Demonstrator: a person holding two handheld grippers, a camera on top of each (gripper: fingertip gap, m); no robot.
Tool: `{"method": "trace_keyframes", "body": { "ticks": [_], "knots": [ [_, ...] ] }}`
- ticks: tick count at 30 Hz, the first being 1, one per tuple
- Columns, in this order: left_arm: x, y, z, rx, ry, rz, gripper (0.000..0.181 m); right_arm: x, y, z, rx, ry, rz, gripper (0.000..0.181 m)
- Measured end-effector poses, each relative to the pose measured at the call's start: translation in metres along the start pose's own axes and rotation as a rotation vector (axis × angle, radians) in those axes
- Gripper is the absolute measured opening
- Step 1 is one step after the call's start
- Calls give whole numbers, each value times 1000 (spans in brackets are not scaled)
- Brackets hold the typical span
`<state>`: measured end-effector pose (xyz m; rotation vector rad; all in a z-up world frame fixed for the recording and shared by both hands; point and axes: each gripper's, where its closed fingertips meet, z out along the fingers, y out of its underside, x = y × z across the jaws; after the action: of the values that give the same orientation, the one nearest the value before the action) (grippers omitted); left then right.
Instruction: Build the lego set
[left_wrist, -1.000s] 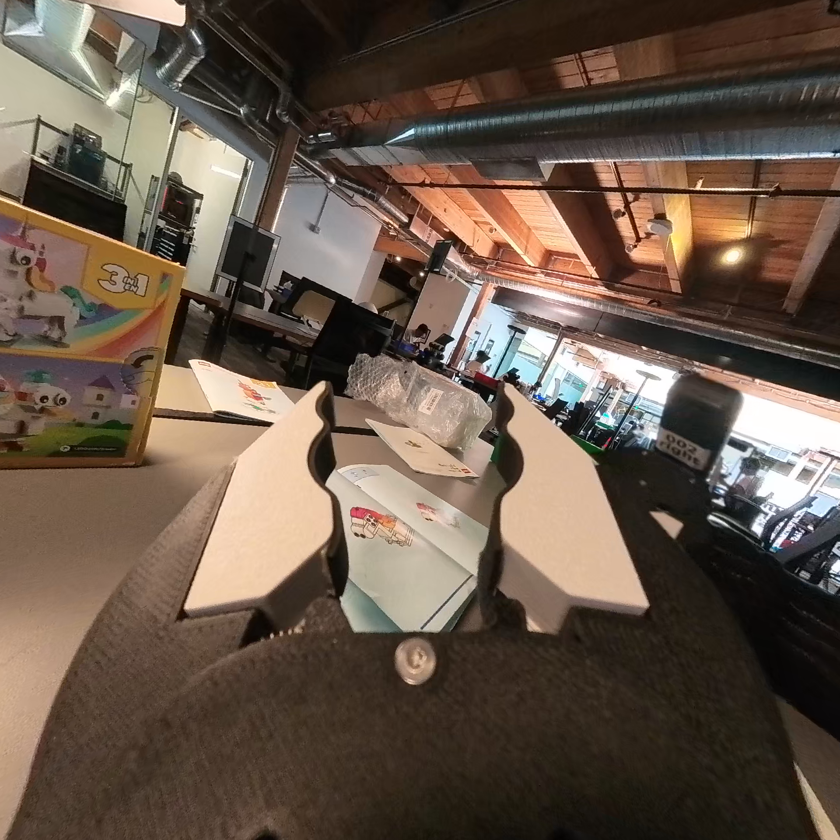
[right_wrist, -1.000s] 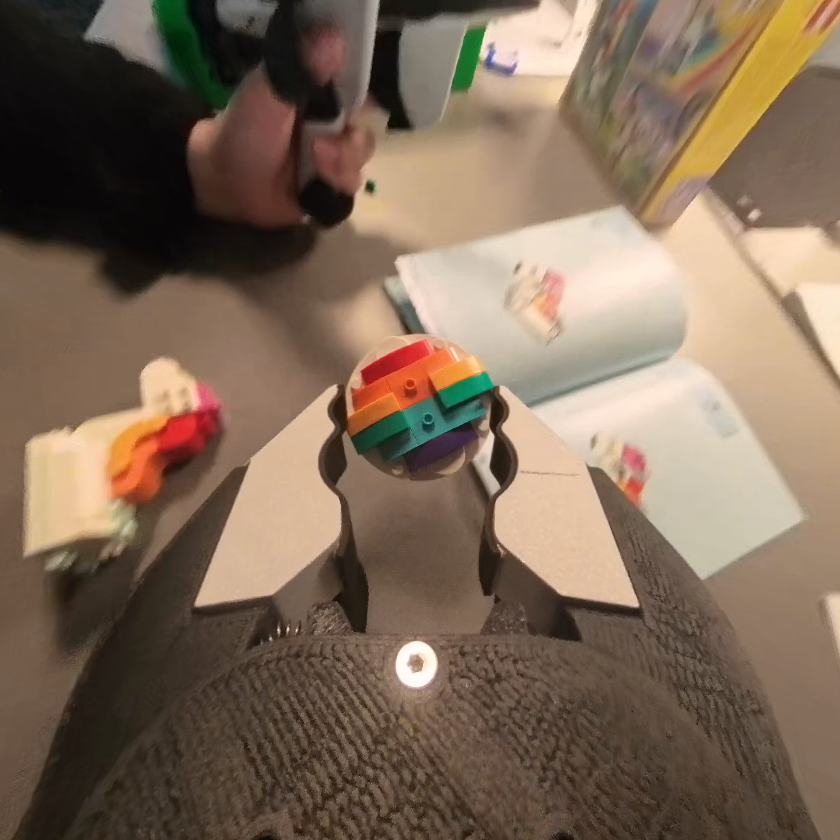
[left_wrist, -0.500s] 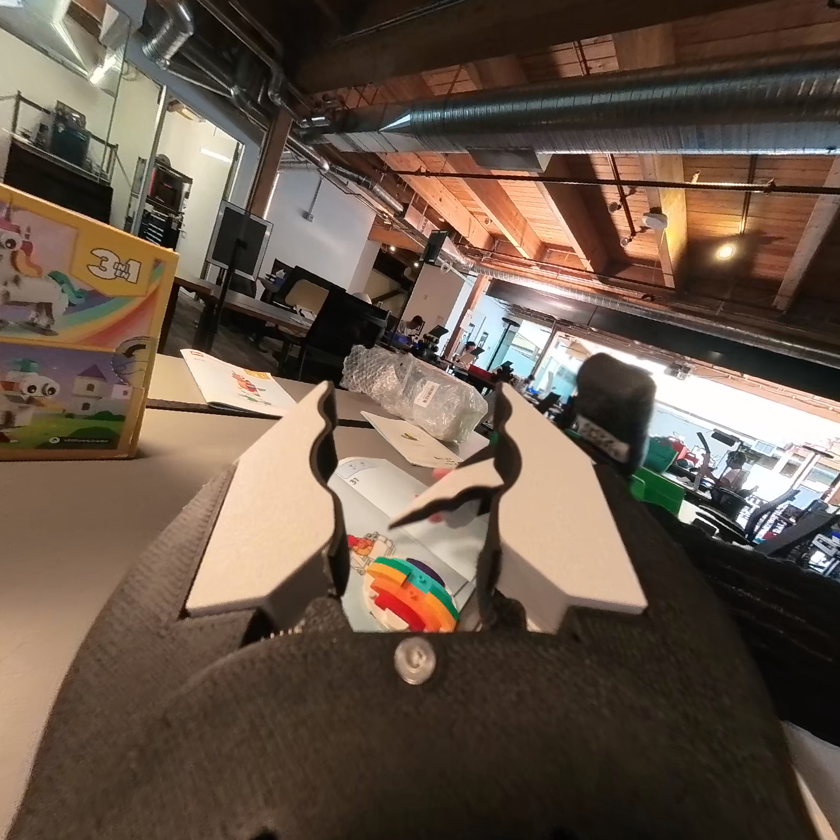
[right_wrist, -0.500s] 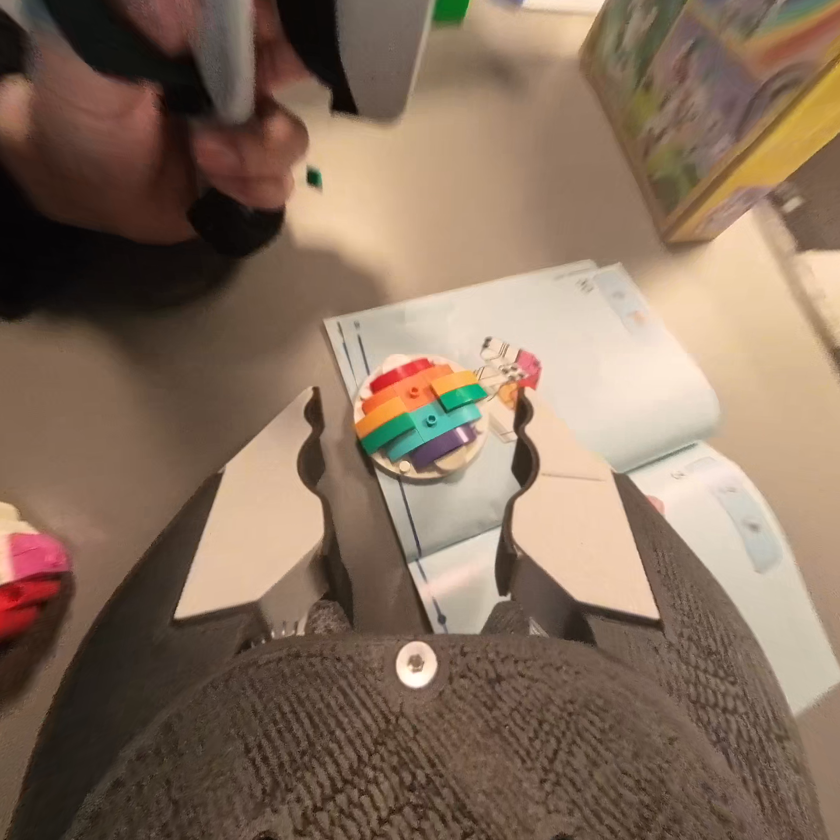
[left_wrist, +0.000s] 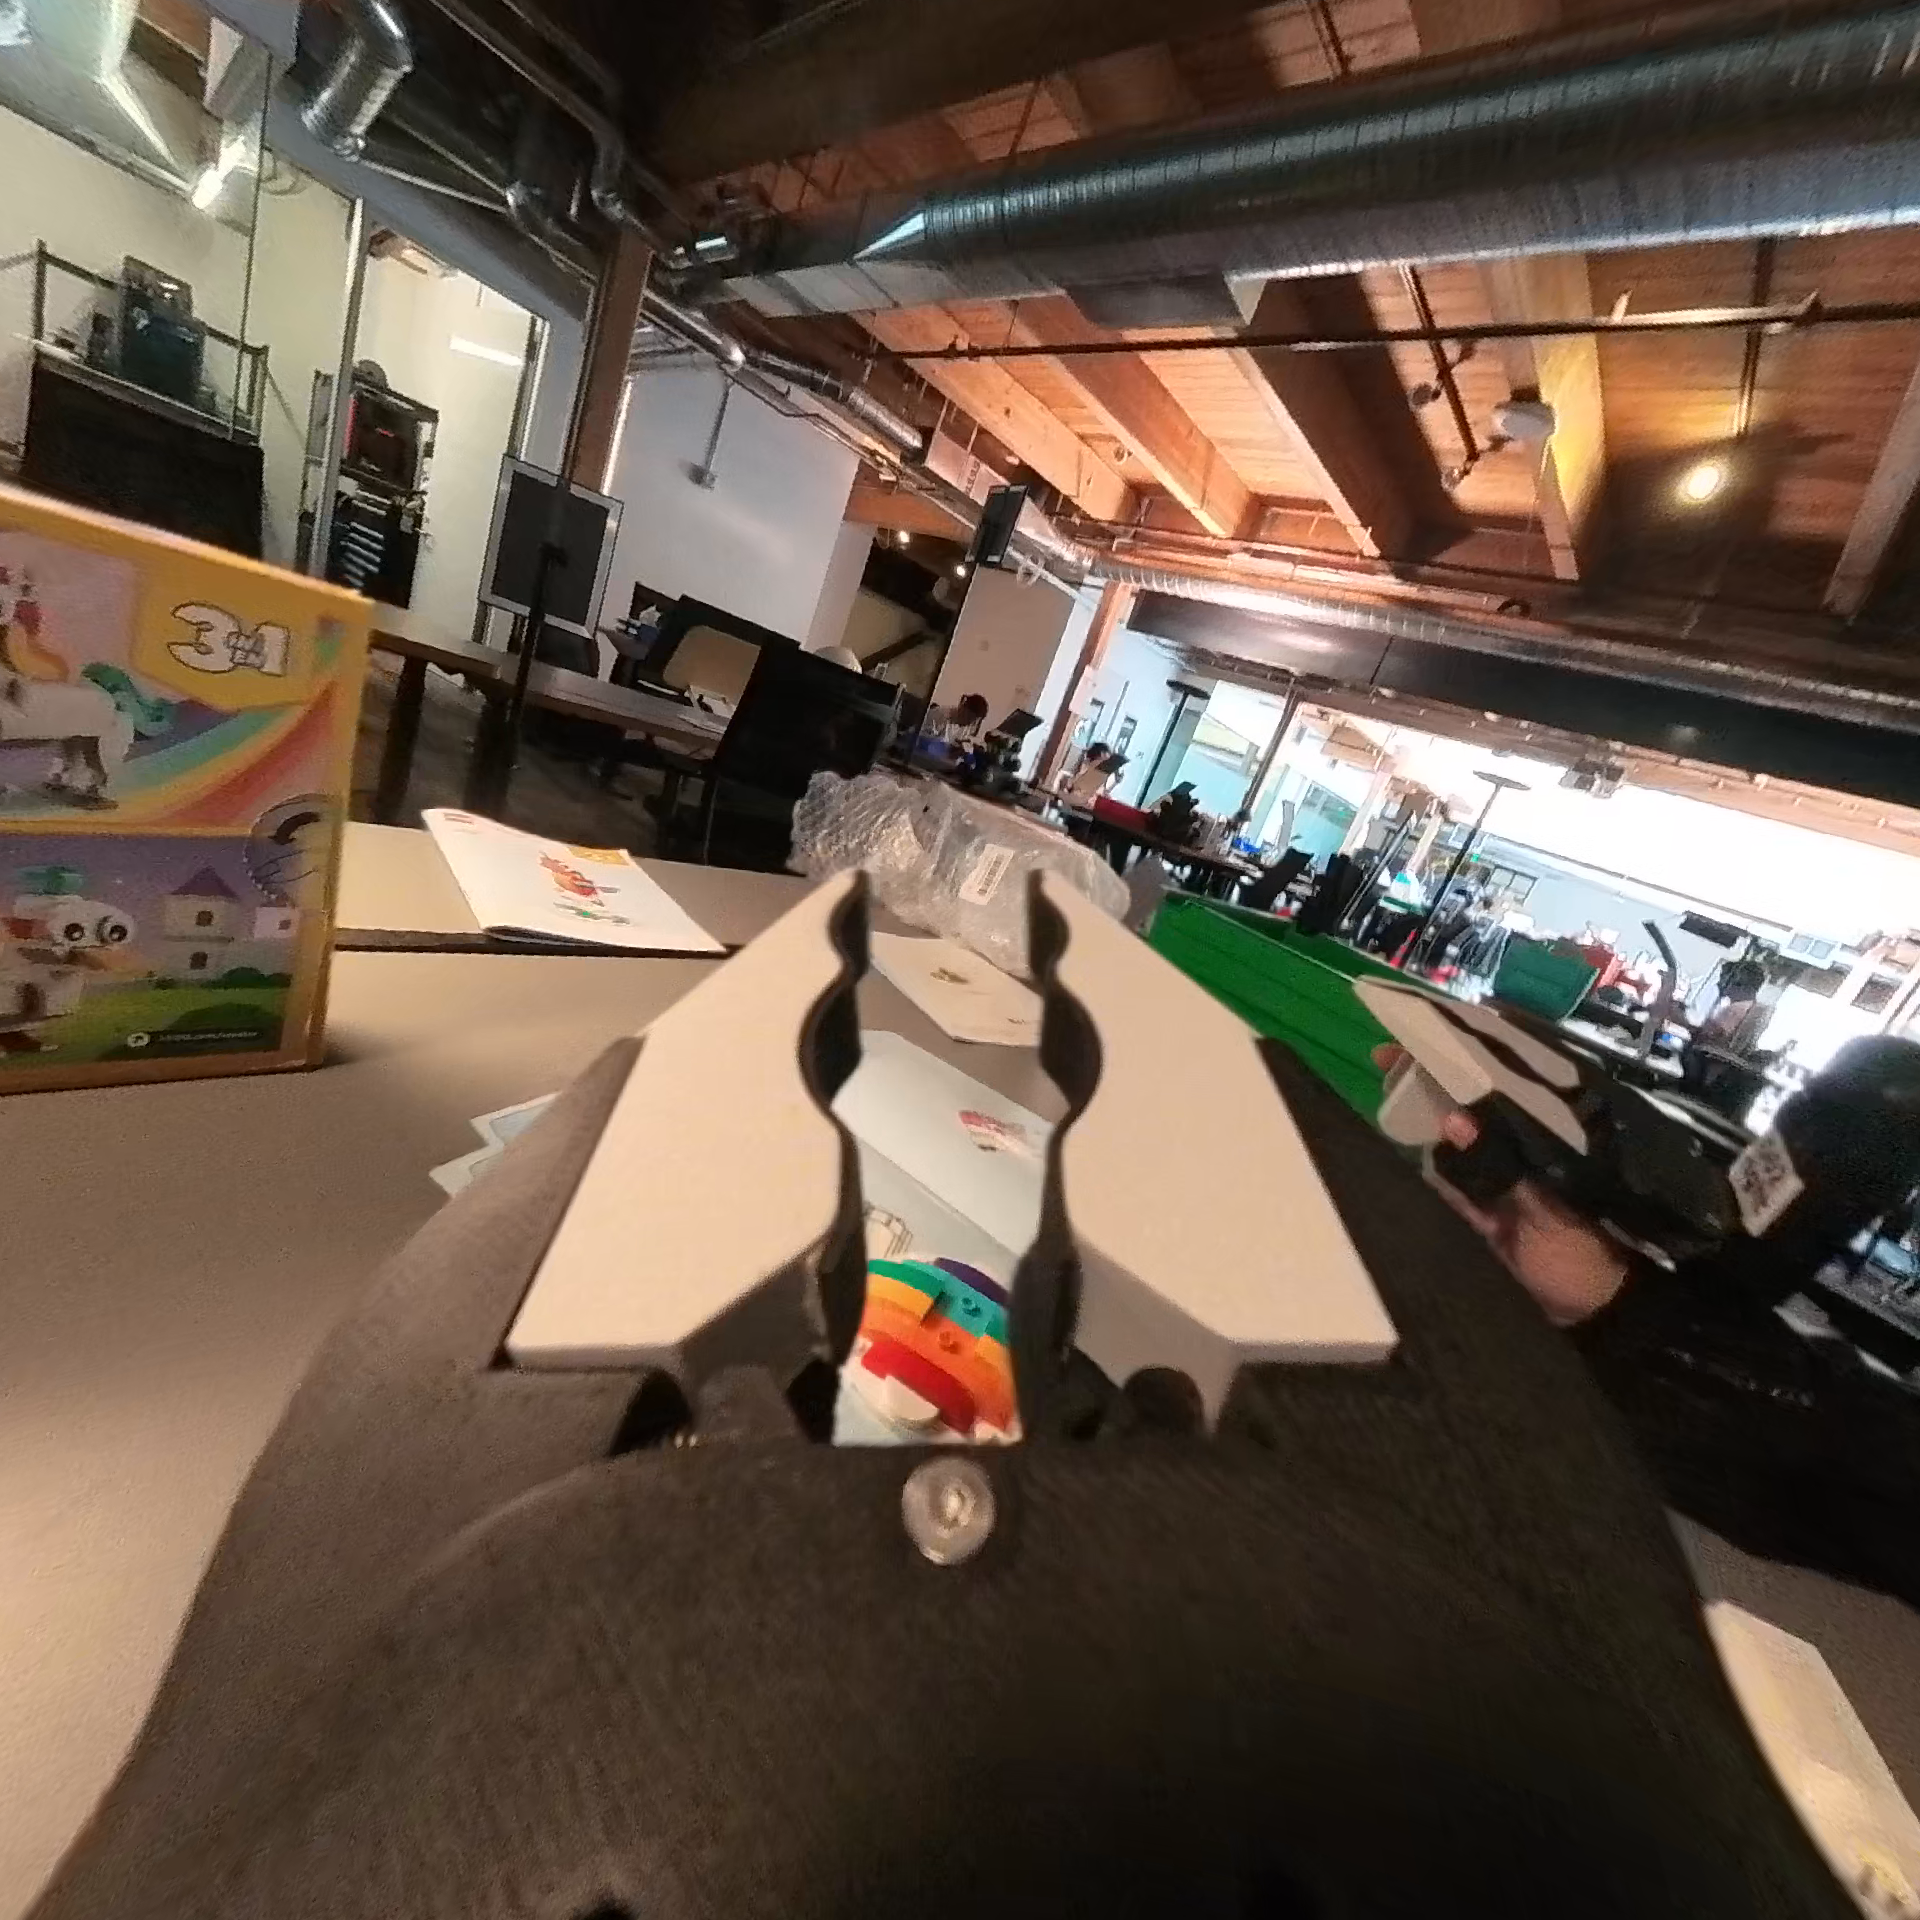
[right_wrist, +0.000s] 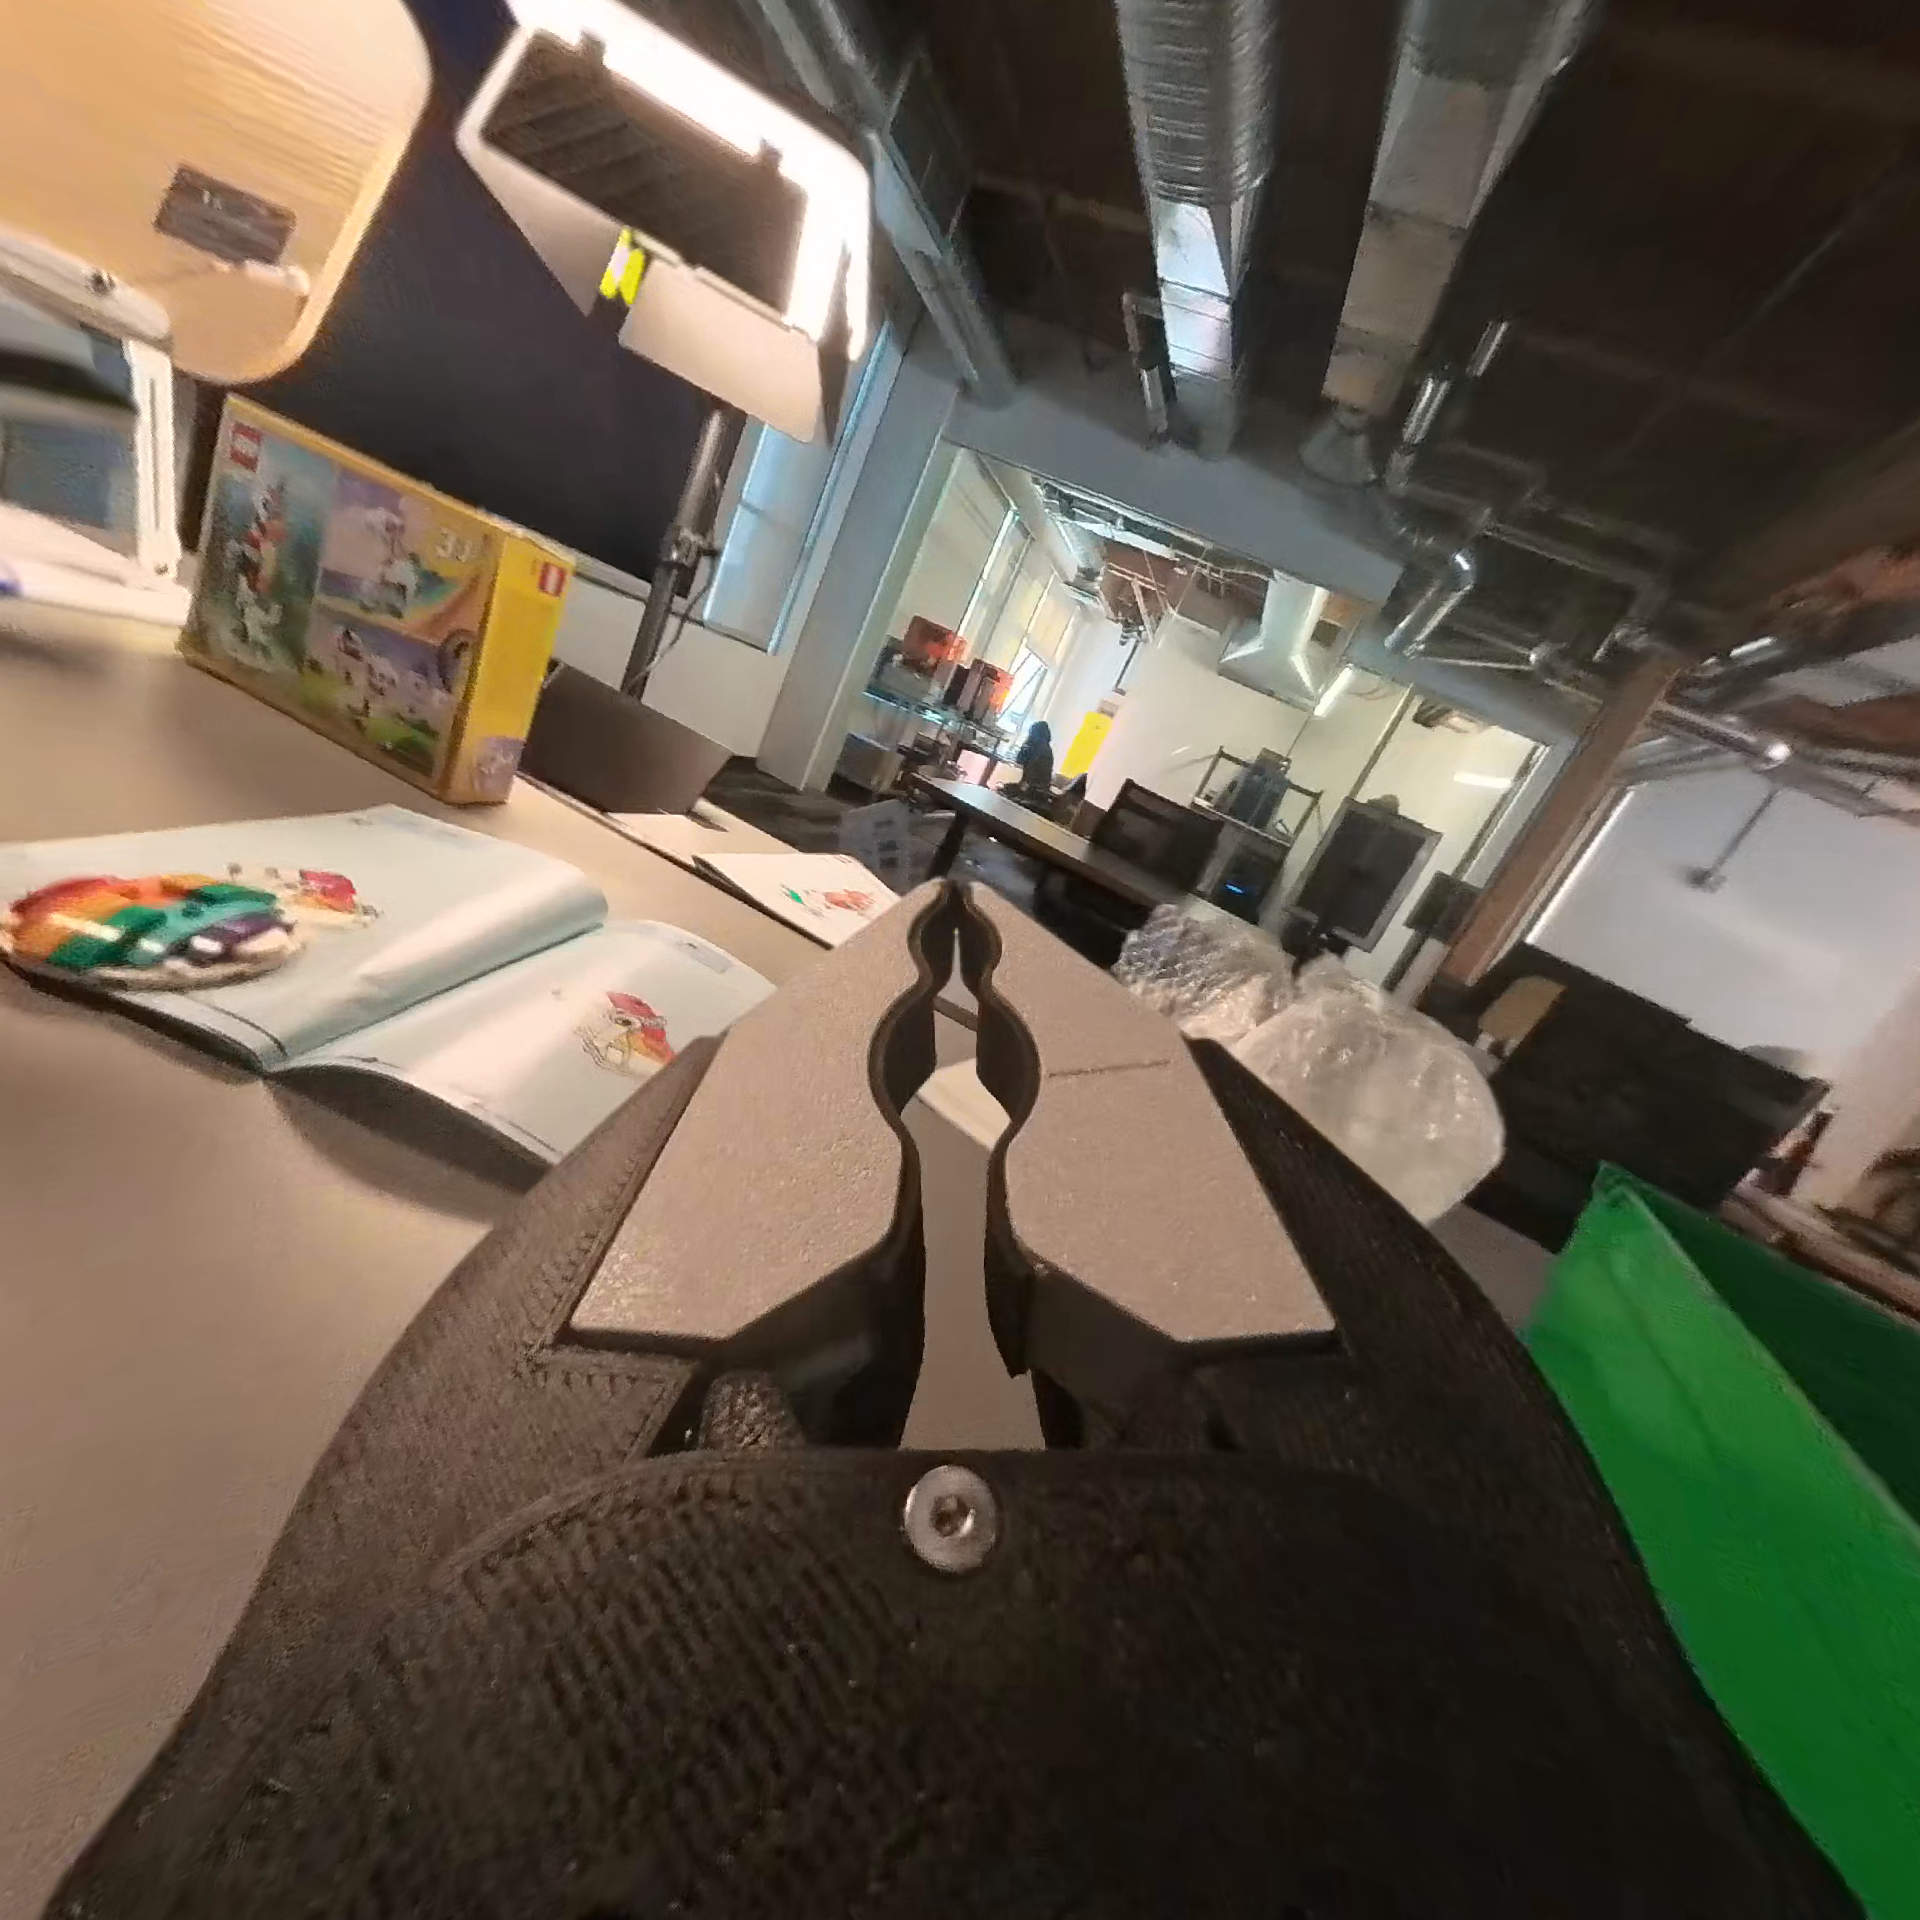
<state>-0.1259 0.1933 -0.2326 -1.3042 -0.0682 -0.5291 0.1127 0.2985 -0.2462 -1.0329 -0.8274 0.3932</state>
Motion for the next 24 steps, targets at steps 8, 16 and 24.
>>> {"method": "trace_keyframes", "body": {
  "ticks": [8,16,24],
  "knots": [
    [92,6,-7,-158,250,413,0,-27,8,6,-48,-78,-202,0],
    [91,-80,-103,-198,-122,693,32,-29,15,10,-81,-80,-231,0],
    [-53,-158,-228,-579,-659,656,62,-12,20,12,-108,-30,-92,0]
  ]
}}
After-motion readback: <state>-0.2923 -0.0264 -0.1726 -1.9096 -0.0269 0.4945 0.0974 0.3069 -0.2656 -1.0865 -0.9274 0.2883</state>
